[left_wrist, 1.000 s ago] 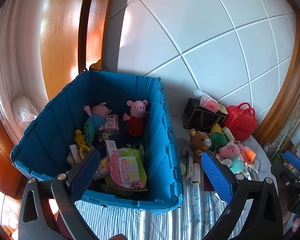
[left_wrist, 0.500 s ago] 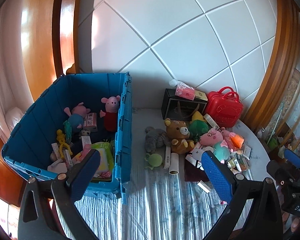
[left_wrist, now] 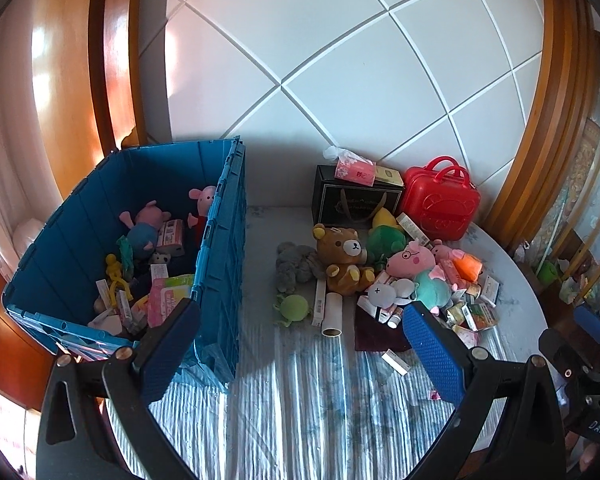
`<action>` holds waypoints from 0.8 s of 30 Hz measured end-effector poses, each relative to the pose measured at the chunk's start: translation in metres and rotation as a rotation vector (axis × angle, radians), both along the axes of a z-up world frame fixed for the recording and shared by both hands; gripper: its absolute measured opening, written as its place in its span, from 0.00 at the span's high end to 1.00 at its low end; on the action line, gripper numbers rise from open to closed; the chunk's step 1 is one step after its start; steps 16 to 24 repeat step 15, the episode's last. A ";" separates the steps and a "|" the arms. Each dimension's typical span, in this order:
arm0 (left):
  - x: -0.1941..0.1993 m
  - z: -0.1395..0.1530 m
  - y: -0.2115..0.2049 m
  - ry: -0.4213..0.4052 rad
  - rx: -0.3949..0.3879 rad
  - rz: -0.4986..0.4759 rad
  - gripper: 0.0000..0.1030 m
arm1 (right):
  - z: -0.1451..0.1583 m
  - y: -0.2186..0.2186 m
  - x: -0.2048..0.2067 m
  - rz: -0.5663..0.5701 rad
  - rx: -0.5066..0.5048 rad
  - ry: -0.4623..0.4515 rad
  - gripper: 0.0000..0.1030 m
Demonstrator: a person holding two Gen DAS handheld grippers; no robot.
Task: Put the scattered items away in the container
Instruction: 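Move both tools back from the crate toward the pile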
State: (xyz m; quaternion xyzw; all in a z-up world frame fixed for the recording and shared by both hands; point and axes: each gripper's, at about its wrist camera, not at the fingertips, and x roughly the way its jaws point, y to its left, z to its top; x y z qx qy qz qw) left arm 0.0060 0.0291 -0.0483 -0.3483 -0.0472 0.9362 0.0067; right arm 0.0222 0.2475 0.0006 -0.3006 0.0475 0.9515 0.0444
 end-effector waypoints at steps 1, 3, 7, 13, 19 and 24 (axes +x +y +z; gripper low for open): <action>0.000 0.000 0.002 -0.003 0.003 0.000 0.00 | 0.000 0.003 0.001 -0.003 -0.001 0.000 0.00; 0.000 -0.001 0.005 -0.006 0.005 0.001 0.00 | 0.000 0.007 0.004 -0.008 0.000 0.000 0.00; 0.001 0.001 0.007 0.004 0.037 -0.002 0.00 | 0.001 0.012 0.008 -0.015 0.000 0.003 0.00; 0.002 0.002 0.012 0.012 0.035 -0.002 0.00 | 0.002 0.019 0.011 -0.023 -0.001 0.005 0.00; 0.001 0.001 0.014 0.007 0.028 -0.002 0.00 | 0.001 0.020 0.012 -0.026 -0.002 0.002 0.00; 0.001 0.001 0.014 0.007 0.028 -0.002 0.00 | 0.001 0.020 0.012 -0.026 -0.002 0.002 0.00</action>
